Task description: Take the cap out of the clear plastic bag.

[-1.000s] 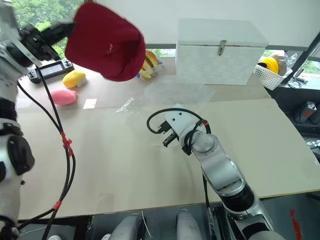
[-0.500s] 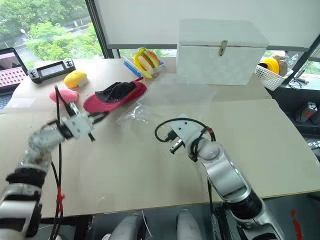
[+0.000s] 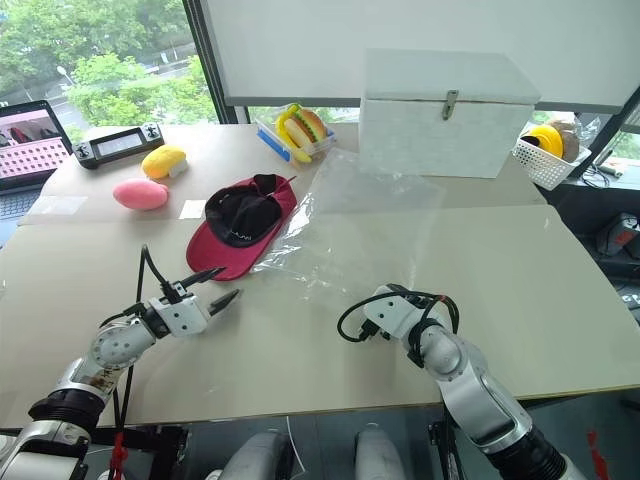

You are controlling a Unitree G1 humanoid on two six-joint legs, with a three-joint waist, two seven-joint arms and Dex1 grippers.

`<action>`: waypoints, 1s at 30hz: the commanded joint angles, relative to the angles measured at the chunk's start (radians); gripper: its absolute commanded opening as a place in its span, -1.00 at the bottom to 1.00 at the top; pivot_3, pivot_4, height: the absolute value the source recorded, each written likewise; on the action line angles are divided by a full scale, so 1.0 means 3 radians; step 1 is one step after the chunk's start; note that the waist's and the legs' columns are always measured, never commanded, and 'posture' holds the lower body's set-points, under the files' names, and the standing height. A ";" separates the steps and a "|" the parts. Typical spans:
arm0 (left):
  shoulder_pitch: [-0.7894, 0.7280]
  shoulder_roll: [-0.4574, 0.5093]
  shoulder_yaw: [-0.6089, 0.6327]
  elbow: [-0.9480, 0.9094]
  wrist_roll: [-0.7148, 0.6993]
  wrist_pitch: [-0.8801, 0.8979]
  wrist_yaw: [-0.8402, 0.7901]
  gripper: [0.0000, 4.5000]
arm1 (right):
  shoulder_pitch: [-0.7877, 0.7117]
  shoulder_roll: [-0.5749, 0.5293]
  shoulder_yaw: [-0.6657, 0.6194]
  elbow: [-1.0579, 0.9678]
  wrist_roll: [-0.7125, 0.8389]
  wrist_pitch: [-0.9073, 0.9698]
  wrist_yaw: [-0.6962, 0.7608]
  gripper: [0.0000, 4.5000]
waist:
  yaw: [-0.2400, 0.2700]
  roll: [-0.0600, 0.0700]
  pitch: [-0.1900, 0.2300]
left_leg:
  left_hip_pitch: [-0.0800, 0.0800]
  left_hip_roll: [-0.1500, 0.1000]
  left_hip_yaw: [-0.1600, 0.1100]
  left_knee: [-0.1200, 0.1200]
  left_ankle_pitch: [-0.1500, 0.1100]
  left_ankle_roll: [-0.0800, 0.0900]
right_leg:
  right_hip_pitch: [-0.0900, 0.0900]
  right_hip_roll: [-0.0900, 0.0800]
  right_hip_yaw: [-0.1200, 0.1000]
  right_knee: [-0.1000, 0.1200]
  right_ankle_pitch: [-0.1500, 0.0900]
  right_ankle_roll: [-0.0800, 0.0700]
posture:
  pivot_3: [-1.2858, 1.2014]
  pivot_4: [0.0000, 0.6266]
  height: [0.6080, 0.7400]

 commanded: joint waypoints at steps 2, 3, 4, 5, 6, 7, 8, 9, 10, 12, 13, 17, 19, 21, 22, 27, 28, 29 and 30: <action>-0.0009 0.0043 -0.0035 0.0019 -0.0043 -0.0072 0.0011 0.91 | -0.0015 0.0021 -0.0093 -0.0039 -0.0055 -0.0203 0.0159 0.97 | 0.0005 0.0000 0.0000 | 0.0002 -0.0001 0.0000 0.0000 0.0000 0.0000 | 0.0001 -0.0001 0.0000 0.0000 -0.0001 0.0001 | 0.03 -0.52 1.00; -0.0005 0.0050 -0.0039 0.0017 -0.0052 -0.0081 0.0009 0.98 | 0.0001 0.0016 -0.0111 -0.0059 -0.0043 -0.0224 0.0201 1.00 | 0.0008 0.0000 0.0000 | 0.0002 0.0000 0.0000 0.0000 0.0000 0.0000 | 0.0001 -0.0001 0.0000 0.0000 -0.0001 0.0001 | 0.03 -0.52 1.00; -0.0002 0.0055 -0.0042 0.0015 -0.0059 -0.0087 0.0008 0.98 | 0.0016 0.0018 -0.0129 -0.0073 -0.0039 -0.0241 0.0231 1.00 | 0.0011 0.0000 0.0000 | 0.0002 0.0000 0.0000 0.0000 0.0000 0.0000 | 0.0001 -0.0001 0.0000 0.0000 0.0000 -0.0001 | 0.03 -0.52 1.00; 0.0014 0.0065 -0.0036 -0.0013 -0.0092 -0.0098 -0.0005 0.98 | 0.0045 -0.0001 -0.0158 -0.0109 -0.0039 -0.0278 0.0268 1.00 | 0.0011 0.0000 0.0000 | 0.0001 -0.0001 0.0000 0.0000 0.0000 0.0000 | 0.0001 -0.0001 0.0000 0.0000 0.0001 -0.0002 | 0.03 -0.52 1.00; 0.0029 0.0075 -0.0029 -0.0040 -0.0121 -0.0104 -0.0017 0.98 | 0.0078 -0.0025 -0.0190 -0.0151 -0.0021 -0.0318 0.0315 1.00 | 0.0014 0.0000 0.0000 | 0.0001 -0.0001 0.0000 -0.0001 -0.0001 0.0000 | 0.0000 -0.0001 0.0000 0.0000 0.0003 -0.0004 | 0.03 -0.52 1.00; 0.0053 0.0085 -0.0006 -0.0076 -0.0176 -0.0119 -0.0029 0.98 | 0.0131 -0.0064 -0.0236 -0.0212 0.0021 -0.0373 0.0390 1.00 | 0.0017 0.0000 0.0000 | 0.0000 -0.0001 0.0000 -0.0002 -0.0001 0.0000 | -0.0001 -0.0001 0.0000 -0.0001 0.0004 -0.0006 | 0.03 -0.52 1.00; 0.0070 0.0091 0.0010 -0.0101 -0.0215 -0.0128 -0.0039 0.98 | 0.0171 -0.0085 -0.0273 -0.0253 0.0048 -0.0416 0.0449 1.00 | 0.0019 0.0000 0.0000 | -0.0001 -0.0001 0.0000 -0.0003 -0.0001 0.0001 | -0.0001 -0.0001 0.0000 -0.0002 0.0004 -0.0007 | 0.03 -0.52 1.00; 0.0114 0.0109 0.0044 -0.0174 -0.0355 -0.0115 -0.0101 0.98 | 0.0272 -0.0158 -0.0332 -0.0336 0.0109 -0.0464 0.0556 1.00 | 0.0017 0.0000 0.0000 | -0.0001 -0.0001 0.0000 -0.0005 -0.0001 0.0001 | -0.0001 -0.0001 0.0000 -0.0003 0.0004 -0.0007 | 0.03 -0.52 1.00; 0.0183 0.0156 0.0056 -0.0274 -0.0539 -0.0092 -0.0223 0.98 | 0.0412 -0.0230 -0.0430 -0.0451 0.0274 -0.0406 0.0733 1.00 | 0.0021 0.0000 0.0000 | -0.0001 0.0000 0.0000 -0.0006 -0.0001 0.0001 | -0.0002 -0.0001 0.0001 -0.0004 0.0005 -0.0008 | 0.03 -0.52 1.00; 0.0360 0.0274 0.0050 -0.0497 -0.0893 0.0076 -0.0538 0.98 | 0.0657 -0.0275 -0.0745 -0.0669 0.0644 -0.0315 0.0963 1.00 | 0.0022 0.0000 0.0000 | -0.0002 0.0001 0.0000 -0.0010 -0.0002 0.0002 | -0.0002 -0.0001 0.0001 -0.0007 0.0005 -0.0009 | 0.03 -0.52 1.00; 0.0422 0.0313 0.0045 -0.0573 -0.1007 0.0150 -0.0651 0.98 | 0.0724 -0.0266 -0.0866 -0.0734 0.0776 -0.0272 0.1023 1.00 | 0.0019 0.0000 0.0000 | -0.0004 0.0002 -0.0001 -0.0010 -0.0003 0.0002 | -0.0003 -0.0001 0.0000 -0.0007 0.0008 -0.0013 | 0.03 -0.52 1.00; 0.0586 0.0404 0.0445 -0.0824 -0.1763 0.1159 -0.0830 0.98 | 0.1147 -0.0249 -0.1753 -0.1065 0.1817 0.0127 0.1475 1.00 | 0.0030 0.0001 0.0001 | -0.0002 0.0011 0.0001 -0.0010 -0.0004 0.0002 | 0.0002 -0.0001 0.0002 -0.0008 0.0009 -0.0016 | 0.03 -0.52 1.00; 0.0558 0.0390 0.0631 -0.0907 -0.2028 0.1691 -0.0795 0.98 | 0.1302 -0.0212 -0.2144 -0.1140 0.2314 0.0288 0.1606 1.00 | 0.0051 0.0000 0.0001 | -0.0001 0.0021 0.0000 -0.0009 -0.0004 0.0002 | 0.0006 0.0002 -0.0001 -0.0008 -0.0003 0.0004 | 0.03 -0.52 1.00; 0.0418 0.0296 0.0819 -0.0862 -0.2155 0.2104 -0.0588 0.98 | 0.1225 -0.0017 -0.2536 -0.1023 0.2742 0.0398 0.1440 1.00 | 0.0059 0.0000 0.0002 | 0.0003 0.0027 0.0001 -0.0008 -0.0004 0.0002 | 0.0010 0.0007 -0.0002 -0.0009 -0.0003 0.0005 | 0.03 -0.52 1.00; 0.0284 0.0211 0.0947 -0.0765 -0.2225 0.2372 -0.0333 0.98 | 0.1071 0.0127 -0.2708 -0.0868 0.2823 0.0400 0.1220 1.00 | 0.0061 0.0000 0.0002 | 0.0014 0.0029 0.0005 -0.0008 -0.0004 0.0002 | 0.0022 0.0008 -0.0001 -0.0012 -0.0004 0.0006 | 0.03 -0.52 1.00; -0.0031 -0.0129 0.1346 -0.0502 -0.2275 0.2928 0.0429 0.98 | 0.0557 0.0472 -0.2961 -0.0251 0.2433 0.0290 0.0349 1.00 | 0.0058 -0.0003 0.0003 | 0.0034 0.0036 0.0006 -0.0007 -0.0004 0.0001 | 0.0051 0.0015 -0.0005 -0.0042 0.0004 0.0018 | 0.03 -0.52 1.00; -0.0073 -0.0198 0.1387 -0.0401 -0.2253 0.2922 0.0532 0.98 | 0.0538 0.0484 -0.2886 -0.0095 0.2163 0.0156 0.0168 1.00 | 0.0053 -0.0004 0.0002 | 0.0034 0.0036 0.0008 -0.0011 -0.0004 0.0001 | 0.0049 0.0016 -0.0004 -0.0042 0.0004 0.0017 | 0.03 -0.52 1.00; -0.0104 -0.0249 0.1420 -0.0330 -0.2234 0.2916 0.0602 0.98 | 0.0527 0.0492 -0.2828 0.0018 0.1966 0.0054 0.0039 1.00 | 0.0056 -0.0002 0.0001 | 0.0037 0.0035 0.0009 -0.0017 -0.0006 -0.0001 | 0.0048 0.0016 -0.0003 -0.0042 0.0005 0.0015 | 0.03 -0.52 1.00; -0.0129 -0.0305 0.1442 -0.0234 -0.2206 0.2895 0.0668 0.98 | 0.0545 0.0485 -0.2730 0.0117 0.1747 -0.0065 -0.0059 1.00 | 0.0061 -0.0002 0.0001 | 0.0036 0.0026 0.0011 -0.0018 -0.0008 -0.0003 | 0.0043 0.0016 -0.0002 -0.0039 0.0007 0.0012 | 0.03 -0.52 1.00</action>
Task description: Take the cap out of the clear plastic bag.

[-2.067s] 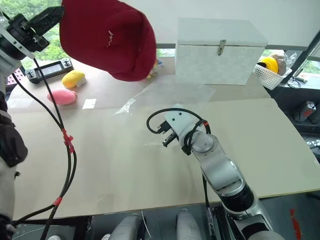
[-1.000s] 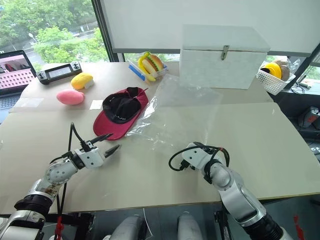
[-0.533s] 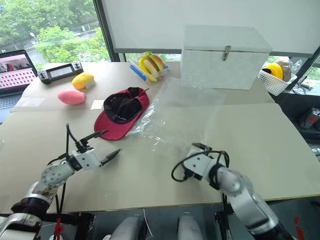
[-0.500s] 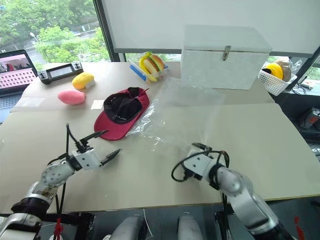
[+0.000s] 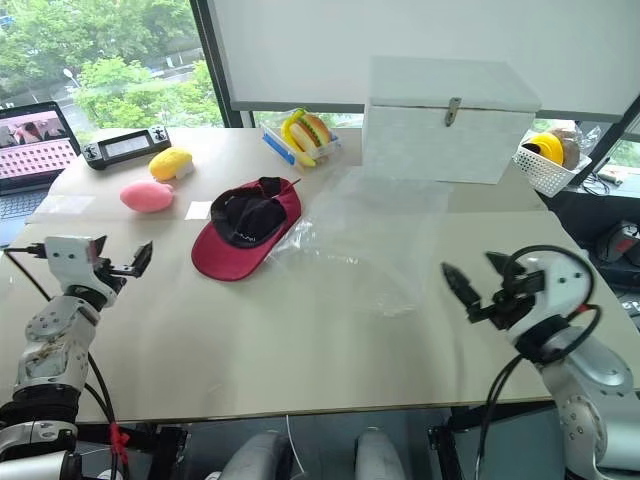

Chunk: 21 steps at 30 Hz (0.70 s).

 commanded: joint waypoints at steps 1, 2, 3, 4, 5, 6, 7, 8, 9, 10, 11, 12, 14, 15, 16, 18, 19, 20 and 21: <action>-0.0094 -0.0175 0.0126 0.0284 0.0078 -0.0055 0.0271 0.98 | 0.0015 0.0022 0.0231 0.0300 -0.0710 -0.0463 -0.0421 1.00 | 0.0007 0.0001 0.0000 | -0.0002 -0.0002 0.0000 -0.0003 0.0000 0.0000 | -0.0004 0.0000 0.0000 0.0000 0.0004 -0.0008 | 0.03 -0.52 1.00; -0.0120 -0.0244 0.0162 0.0377 0.0064 -0.0066 0.0313 0.98 | 0.0039 0.0050 0.0330 0.0363 -0.0861 -0.0584 -0.0487 1.00 | 0.0007 0.0001 -0.0001 | -0.0008 -0.0003 0.0001 -0.0004 -0.0002 0.0000 | -0.0013 -0.0001 0.0001 0.0001 0.0014 -0.0025 | 0.03 -0.52 1.00; -0.0149 -0.0307 0.0194 0.0478 0.0048 -0.0069 0.0345 0.98 | 0.0070 0.0080 0.0434 0.0444 -0.1023 -0.0708 -0.0563 1.00 | 0.0007 0.0002 -0.0001 | -0.0015 -0.0003 0.0002 -0.0004 -0.0004 0.0001 | -0.0021 -0.0002 0.0001 0.0001 0.0015 -0.0026 | 0.03 -0.52 1.00; -0.0171 -0.0348 0.0203 0.0562 0.0072 -0.0113 0.0370 0.98 | 0.0091 0.0117 0.0504 0.0517 -0.1129 -0.0791 -0.0622 1.00 | 0.0008 0.0004 -0.0003 | -0.0025 -0.0004 0.0003 -0.0004 -0.0004 0.0001 | -0.0033 -0.0002 0.0002 0.0002 0.0016 -0.0027 | 0.03 -0.52 1.00; -0.0190 -0.0379 0.0211 0.0627 0.0097 -0.0156 0.0374 0.98 | 0.0102 0.0161 0.0537 0.0574 -0.1188 -0.0845 -0.0670 1.00 | 0.0012 0.0013 -0.0009 | -0.0033 -0.0005 0.0004 -0.0004 -0.0004 0.0001 | -0.0041 -0.0003 0.0003 0.0005 0.0017 -0.0029 | 0.03 -0.52 1.00; -0.0211 -0.0406 0.0221 0.0694 0.0110 -0.0190 0.0368 0.98 | 0.0107 0.0211 0.0545 0.0614 -0.1216 -0.0889 -0.0712 1.00 | 0.0013 0.0022 -0.0014 | -0.0034 -0.0006 0.0005 -0.0004 -0.0004 0.0001 | -0.0041 -0.0004 0.0003 0.0004 0.0019 -0.0032 | 0.03 -0.52 1.00; -0.0231 -0.0431 0.0223 0.0753 0.0132 -0.0231 0.0365 0.98 | 0.0109 0.0259 0.0545 0.0650 -0.1237 -0.0930 -0.0751 1.00 | 0.0012 0.0030 -0.0018 | -0.0034 -0.0007 0.0006 -0.0003 -0.0004 0.0001 | -0.0040 -0.0005 0.0004 0.0004 0.0019 -0.0032 | 0.03 -0.52 1.00; -0.0247 -0.0456 0.0217 0.0790 0.0147 -0.0262 0.0346 0.98 | 0.0120 0.0292 0.0552 0.0682 -0.1270 -0.0969 -0.0783 1.00 | 0.0012 0.0034 -0.0020 | -0.0033 -0.0009 0.0007 -0.0003 -0.0003 0.0001 | -0.0039 -0.0007 0.0005 0.0004 0.0019 -0.0032 | 0.03 -0.52 1.00; -0.0261 -0.0474 0.0212 0.0820 0.0163 -0.0291 0.0331 0.98 | 0.0126 0.0311 0.0558 0.0711 -0.1296 -0.1003 -0.0801 1.00 | 0.0013 0.0036 -0.0021 | -0.0029 -0.0010 0.0008 -0.0003 -0.0003 0.0001 | -0.0036 -0.0007 0.0005 0.0004 0.0019 -0.0032 | 0.03 -0.52 1.00; -0.0269 -0.0493 0.0200 0.0832 0.0186 -0.0317 0.0324 0.98 | 0.0142 0.0328 0.0565 0.0734 -0.1332 -0.1033 -0.0824 1.00 | 0.0012 0.0036 -0.0022 | -0.0026 -0.0010 0.0008 -0.0003 -0.0003 0.0002 | -0.0032 -0.0007 0.0005 0.0002 0.0019 -0.0031 | 0.03 -0.52 1.00; -0.0283 -0.0514 0.0199 0.0844 0.0189 -0.0330 0.0307 0.98 | 0.0144 0.0339 0.0566 0.0764 -0.1353 -0.1058 -0.0836 1.00 | 0.0011 0.0036 -0.0022 | -0.0022 -0.0011 0.0008 -0.0003 -0.0003 0.0002 | -0.0026 -0.0007 0.0005 0.0001 0.0019 -0.0031 | 0.03 -0.52 1.00; -0.0291 -0.0529 0.0182 0.0845 0.0206 -0.0326 0.0293 0.98 | 0.0147 0.0355 0.0564 0.0787 -0.1352 -0.1067 -0.0840 1.00 | 0.0012 0.0036 -0.0022 | -0.0015 -0.0011 0.0008 -0.0003 -0.0003 0.0002 | -0.0018 -0.0007 0.0005 -0.0001 0.0018 -0.0030 | 0.03 -0.52 1.00; -0.0302 -0.0552 0.0126 0.0850 0.0273 -0.0350 0.0261 0.98 | 0.0144 0.0362 0.0575 0.0827 -0.1360 -0.1086 -0.0833 1.00 | 0.0013 0.0036 -0.0021 | 0.0002 -0.0011 0.0007 -0.0003 -0.0003 0.0002 | 0.0003 -0.0007 0.0003 -0.0006 0.0002 -0.0004 | 0.03 -0.52 1.00; -0.0311 -0.0566 0.0127 0.0856 0.0282 -0.0351 0.0264 0.98 | 0.0143 0.0365 0.0580 0.0836 -0.1358 -0.1090 -0.0824 1.00 | 0.0015 0.0036 -0.0022 | 0.0006 -0.0011 0.0007 -0.0003 -0.0003 0.0002 | 0.0007 -0.0007 0.0003 -0.0006 0.0001 -0.0003 | 0.03 -0.52 1.00; -0.0323 -0.0578 0.0131 0.0866 0.0293 -0.0355 0.0269 0.98 | 0.0141 0.0368 0.0585 0.0842 -0.1360 -0.1095 -0.0816 1.00 | 0.0015 0.0037 -0.0022 | 0.0006 -0.0011 0.0007 -0.0003 -0.0003 0.0002 | 0.0007 -0.0008 0.0003 -0.0007 0.0001 -0.0002 | 0.03 -0.52 1.00; -0.0343 -0.0585 0.0134 0.0882 0.0321 -0.0382 0.0266 0.98 | 0.0143 0.0374 0.0591 0.0843 -0.1370 -0.1102 -0.0803 1.00 | 0.0017 0.0037 -0.0022 | 0.0006 -0.0011 0.0006 -0.0003 -0.0003 0.0002 | 0.0007 -0.0008 0.0003 -0.0006 0.0001 -0.0003 | 0.03 -0.52 1.00; -0.0351 -0.0586 0.0134 0.0891 0.0335 -0.0397 0.0262 0.98 | 0.0140 0.0376 0.0591 0.0848 -0.1374 -0.1106 -0.0799 1.00 | 0.0017 0.0037 -0.0022 | 0.0006 -0.0011 0.0006 -0.0003 -0.0003 0.0002 | 0.0007 -0.0008 0.0003 -0.0006 0.0001 -0.0003 | 0.03 -0.52 1.00; -0.0363 -0.0591 0.0154 0.0901 0.0325 -0.0392 0.0263 0.98 | 0.0141 0.0376 0.0595 0.0848 -0.1374 -0.1107 -0.0790 1.00 | 0.0017 0.0037 -0.0022 | 0.0006 -0.0011 0.0006 -0.0003 -0.0003 0.0002 | 0.0007 -0.0008 0.0003 -0.0006 0.0001 -0.0003 | 0.03 -0.52 1.00; -0.0374 -0.0599 0.0169 0.0914 0.0317 -0.0390 0.0266 0.98 | 0.0138 0.0375 0.0596 0.0858 -0.1373 -0.1112 -0.0782 1.00 | 0.0018 0.0038 -0.0022 | 0.0006 -0.0011 0.0006 -0.0003 -0.0003 0.0002 | 0.0007 -0.0008 0.0003 -0.0006 0.0001 -0.0003 | 0.03 -0.52 1.00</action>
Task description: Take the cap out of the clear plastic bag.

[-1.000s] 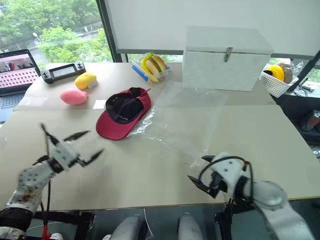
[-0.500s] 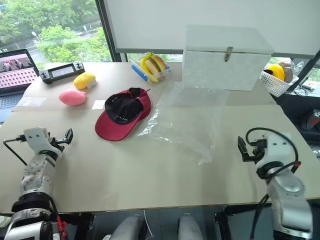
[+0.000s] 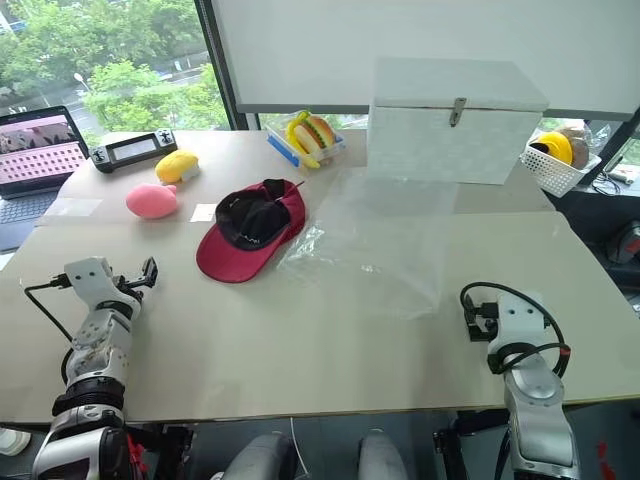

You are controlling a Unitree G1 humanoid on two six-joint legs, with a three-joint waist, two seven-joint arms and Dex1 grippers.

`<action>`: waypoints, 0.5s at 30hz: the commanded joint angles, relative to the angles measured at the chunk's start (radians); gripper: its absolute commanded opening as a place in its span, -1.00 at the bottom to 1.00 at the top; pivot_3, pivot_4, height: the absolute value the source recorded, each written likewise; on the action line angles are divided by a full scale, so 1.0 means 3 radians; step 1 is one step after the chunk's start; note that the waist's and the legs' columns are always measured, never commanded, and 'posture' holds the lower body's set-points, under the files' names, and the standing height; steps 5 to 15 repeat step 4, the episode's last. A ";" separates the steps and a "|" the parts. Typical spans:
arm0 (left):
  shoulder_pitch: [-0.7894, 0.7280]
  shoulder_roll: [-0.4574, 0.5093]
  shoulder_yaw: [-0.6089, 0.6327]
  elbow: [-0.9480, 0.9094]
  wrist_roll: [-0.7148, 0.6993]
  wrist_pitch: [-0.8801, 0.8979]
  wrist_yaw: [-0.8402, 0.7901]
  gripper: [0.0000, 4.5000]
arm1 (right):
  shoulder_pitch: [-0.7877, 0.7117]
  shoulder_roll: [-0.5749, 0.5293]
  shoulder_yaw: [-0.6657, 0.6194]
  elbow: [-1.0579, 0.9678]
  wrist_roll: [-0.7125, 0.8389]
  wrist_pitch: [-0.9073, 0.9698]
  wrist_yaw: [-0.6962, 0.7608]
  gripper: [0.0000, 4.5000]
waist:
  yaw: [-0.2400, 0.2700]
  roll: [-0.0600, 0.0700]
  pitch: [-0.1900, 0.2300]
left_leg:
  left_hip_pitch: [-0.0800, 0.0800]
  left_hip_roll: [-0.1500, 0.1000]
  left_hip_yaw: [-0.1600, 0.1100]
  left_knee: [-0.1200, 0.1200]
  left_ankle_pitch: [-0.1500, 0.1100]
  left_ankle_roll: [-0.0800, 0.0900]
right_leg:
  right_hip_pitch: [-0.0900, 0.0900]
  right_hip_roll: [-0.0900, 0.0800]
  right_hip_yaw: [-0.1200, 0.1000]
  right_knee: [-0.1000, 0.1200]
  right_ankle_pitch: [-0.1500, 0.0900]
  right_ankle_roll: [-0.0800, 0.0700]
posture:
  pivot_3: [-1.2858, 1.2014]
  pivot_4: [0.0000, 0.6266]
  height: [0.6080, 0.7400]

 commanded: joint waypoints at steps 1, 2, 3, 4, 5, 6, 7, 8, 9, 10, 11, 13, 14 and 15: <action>-0.0030 -0.0072 -0.0022 0.0089 0.0007 0.0011 -0.0048 0.98 | -0.0028 -0.0008 -0.0040 -0.0045 0.0006 -0.0097 0.0023 1.00 | 0.0003 0.0000 0.0000 | 0.0000 0.0000 0.0000 0.0000 0.0000 0.0000 | 0.0000 0.0000 0.0000 0.0000 0.0000 0.0000 | 0.03 -0.52 1.00; -0.0030 -0.0072 -0.0014 0.0089 0.0003 -0.0006 -0.0060 0.98 | -0.0033 -0.0007 -0.0040 -0.0048 0.0012 -0.0094 0.0028 1.00 | 0.0004 0.0001 0.0000 | 0.0000 0.0000 0.0000 0.0000 0.0000 0.0000 | 0.0000 0.0000 0.0000 0.0000 0.0000 0.0000 | 0.03 -0.52 1.00; -0.0029 -0.0067 -0.0021 0.0093 0.0019 -0.0039 -0.0070 0.98 | -0.0044 -0.0005 -0.0041 -0.0050 0.0016 -0.0092 0.0029 1.00 | 0.0004 0.0000 0.0000 | 0.0000 0.0000 0.0000 0.0000 0.0000 0.0000 | 0.0000 0.0000 0.0000 0.0000 0.0000 0.0000 | 0.03 -0.52 1.00; -0.0029 -0.0063 -0.0026 0.0097 0.0032 -0.0061 -0.0076 0.98 | -0.0051 -0.0004 -0.0043 -0.0052 0.0018 -0.0091 0.0030 1.00 | 0.0004 0.0000 0.0000 | 0.0000 0.0000 0.0000 0.0000 0.0000 0.0000 | 0.0000 0.0000 0.0000 0.0000 0.0000 0.0000 | 0.03 -0.52 1.00; -0.0029 -0.0063 -0.0026 0.0097 0.0032 -0.0061 -0.0076 0.98 | -0.0051 -0.0004 -0.0043 -0.0052 0.0018 -0.0091 0.0030 1.00 | 0.0004 0.0000 0.0000 | 0.0000 0.0000 0.0000 0.0000 0.0000 0.0000 | 0.0000 0.0000 0.0000 0.0000 0.0000 0.0000 | 0.03 -0.52 1.00; -0.0029 -0.0063 -0.0026 0.0097 0.0032 -0.0061 -0.0076 0.98 | -0.0051 -0.0004 -0.0043 -0.0052 0.0018 -0.0091 0.0030 1.00 | 0.0004 0.0000 0.0000 | 0.0000 0.0000 0.0000 0.0000 0.0000 0.0000 | 0.0000 0.0000 0.0000 0.0000 0.0000 0.0000 | 0.03 -0.52 1.00; -0.0029 -0.0063 -0.0026 0.0097 0.0032 -0.0061 -0.0076 0.98 | -0.0051 -0.0004 -0.0043 -0.0052 0.0018 -0.0091 0.0030 1.00 | 0.0004 0.0000 0.0000 | 0.0000 0.0000 0.0000 0.0000 0.0000 0.0000 | 0.0000 0.0000 0.0000 0.0000 0.0000 0.0000 | 0.03 -0.52 1.00; -0.0029 -0.0063 -0.0026 0.0097 0.0032 -0.0061 -0.0076 0.98 | -0.0051 -0.0004 -0.0043 -0.0052 0.0018 -0.0091 0.0030 1.00 | 0.0004 0.0000 0.0000 | 0.0000 0.0000 0.0000 0.0000 0.0000 0.0000 | 0.0000 0.0000 0.0000 0.0000 0.0000 0.0000 | 0.03 -0.52 1.00; -0.0029 -0.0063 -0.0026 0.0097 0.0032 -0.0061 -0.0076 0.98 | -0.0051 -0.0004 -0.0043 -0.0052 0.0018 -0.0091 0.0030 1.00 | 0.0004 0.0000 0.0000 | 0.0000 0.0000 0.0000 0.0000 0.0000 0.0000 | 0.0000 0.0000 0.0000 0.0000 0.0000 0.0000 | 0.03 -0.52 1.00; -0.0029 -0.0063 -0.0026 0.0097 0.0032 -0.0061 -0.0076 0.98 | -0.0051 -0.0004 -0.0043 -0.0052 0.0018 -0.0091 0.0030 1.00 | 0.0004 0.0000 0.0000 | 0.0000 0.0000 0.0000 0.0000 0.0000 0.0000 | 0.0000 0.0000 0.0000 0.0000 0.0000 0.0000 | 0.03 -0.52 1.00; -0.0029 -0.0063 -0.0026 0.0097 0.0032 -0.0061 -0.0076 0.98 | -0.0051 -0.0004 -0.0043 -0.0052 0.0018 -0.0091 0.0030 1.00 | 0.0004 0.0000 0.0000 | 0.0000 0.0000 0.0000 0.0000 0.0000 0.0000 | 0.0000 0.0000 0.0000 0.0000 0.0000 0.0000 | 0.03 -0.52 1.00; -0.0029 -0.0063 -0.0026 0.0097 0.0032 -0.0061 -0.0076 0.98 | -0.0051 -0.0004 -0.0043 -0.0052 0.0018 -0.0091 0.0030 1.00 | 0.0004 0.0000 0.0000 | 0.0000 0.0000 0.0000 0.0000 0.0000 0.0000 | 0.0000 0.0000 0.0000 0.0000 0.0000 0.0000 | 0.03 -0.52 1.00; -0.0029 -0.0063 -0.0026 0.0097 0.0032 -0.0061 -0.0076 0.98 | -0.0051 -0.0004 -0.0043 -0.0052 0.0018 -0.0091 0.0030 1.00 | 0.0004 0.0000 0.0000 | 0.0000 0.0000 0.0000 0.0000 0.0000 0.0000 | 0.0000 0.0000 0.0000 0.0000 0.0000 0.0000 | 0.03 -0.52 1.00; -0.0029 -0.0063 -0.0026 0.0097 0.0032 -0.0061 -0.0076 0.98 | -0.0051 -0.0004 -0.0043 -0.0052 0.0018 -0.0091 0.0030 1.00 | 0.0004 0.0000 0.0000 | 0.0000 0.0000 0.0000 0.0000 0.0000 0.0000 | 0.0000 0.0000 0.0000 0.0000 0.0000 0.0000 | 0.03 -0.52 1.00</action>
